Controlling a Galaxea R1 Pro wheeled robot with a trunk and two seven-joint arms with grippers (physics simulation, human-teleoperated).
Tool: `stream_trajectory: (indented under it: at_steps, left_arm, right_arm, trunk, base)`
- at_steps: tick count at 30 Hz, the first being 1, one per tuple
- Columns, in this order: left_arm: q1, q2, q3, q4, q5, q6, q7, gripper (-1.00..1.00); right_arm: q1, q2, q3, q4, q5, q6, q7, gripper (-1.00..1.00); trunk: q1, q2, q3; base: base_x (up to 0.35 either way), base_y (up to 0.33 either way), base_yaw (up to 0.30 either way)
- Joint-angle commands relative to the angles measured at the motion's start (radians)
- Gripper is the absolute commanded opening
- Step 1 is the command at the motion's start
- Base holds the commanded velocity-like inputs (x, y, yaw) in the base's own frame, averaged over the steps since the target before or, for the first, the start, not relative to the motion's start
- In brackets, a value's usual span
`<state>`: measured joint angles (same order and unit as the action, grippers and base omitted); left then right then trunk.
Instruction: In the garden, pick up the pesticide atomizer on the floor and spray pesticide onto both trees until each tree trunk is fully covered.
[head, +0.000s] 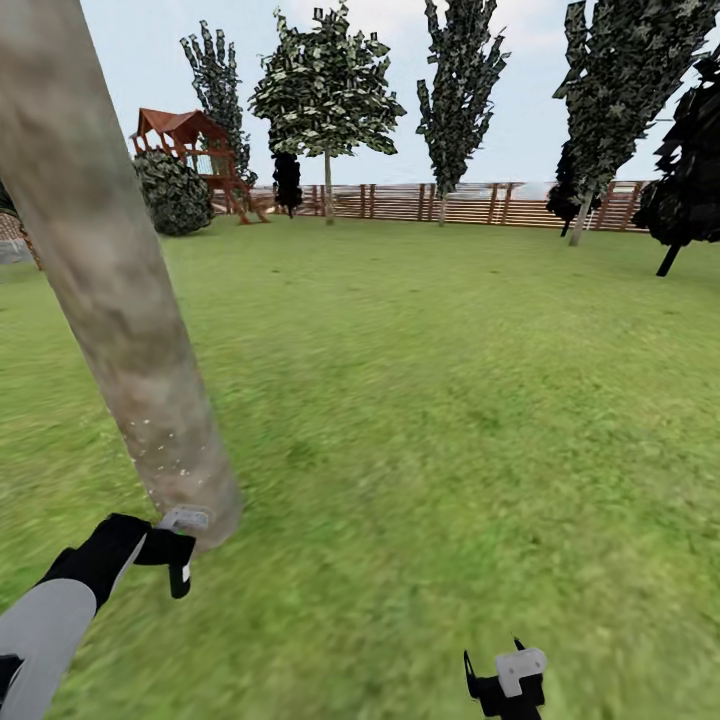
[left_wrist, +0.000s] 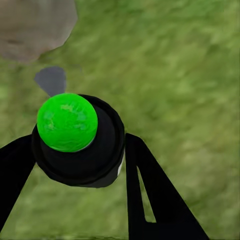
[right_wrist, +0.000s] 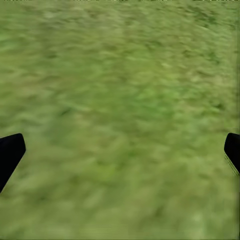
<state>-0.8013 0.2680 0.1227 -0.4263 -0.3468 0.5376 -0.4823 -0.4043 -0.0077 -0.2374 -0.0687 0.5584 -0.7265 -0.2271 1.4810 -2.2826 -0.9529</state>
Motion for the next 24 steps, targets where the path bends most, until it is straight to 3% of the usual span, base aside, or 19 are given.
stream_trajectory:
  at_steps: [1, 14, 16, 19, 20, 24]
  left_arm:
    - [0.004, 0.004, 0.009, -0.001, 0.005, 0.002, 0.011, -1.0]
    - [0.007, -0.02, 0.015, -0.012, 0.012, -0.002, 0.034, -1.0]
    - [0.008, -0.047, 0.012, -0.005, 0.01, -0.017, 0.051, -1.0]
    - [0.008, -0.067, 0.011, 0.005, 0.013, -0.045, 0.096, -1.0]
    - [0.008, -0.089, 0.011, 0.018, 0.013, -0.061, 0.109, -1.0]
    - [0.008, -0.124, 0.009, 0.031, 0.011, -0.068, 0.115, -1.0]
  right_arm:
    - [-0.001, 0.0, -0.005, 0.001, 0.011, -0.002, -0.006, 1.0]
    - [-0.001, 0.001, -0.005, 0.001, 0.011, -0.002, -0.006, 1.0]
    - [-0.001, 0.001, -0.005, 0.001, 0.011, -0.002, -0.006, 1.0]
    - [-0.001, 0.001, -0.005, 0.001, 0.011, -0.002, -0.006, 1.0]
    - [-0.001, 0.001, -0.005, 0.001, 0.011, -0.002, -0.006, 1.0]
    - [-0.001, 0.001, -0.005, 0.001, 0.011, -0.002, -0.006, 1.0]
  trunk:
    - [0.0, 0.0, -0.001]
    - [0.0, 0.0, -0.001]
    - [0.0, 0.0, -0.001]
    - [0.0, 0.0, -0.001]
    - [0.0, 0.0, -0.001]
    - [0.0, 0.0, -0.001]
  base:
    - [0.206, -0.207, 0.182]
    - [0.048, -0.044, 0.267]
    - [0.003, 0.0, 0.261]
    - [0.1, -0.1, 0.099]
    - [0.188, -0.186, 0.019]
    - [0.224, -0.185, 0.005]
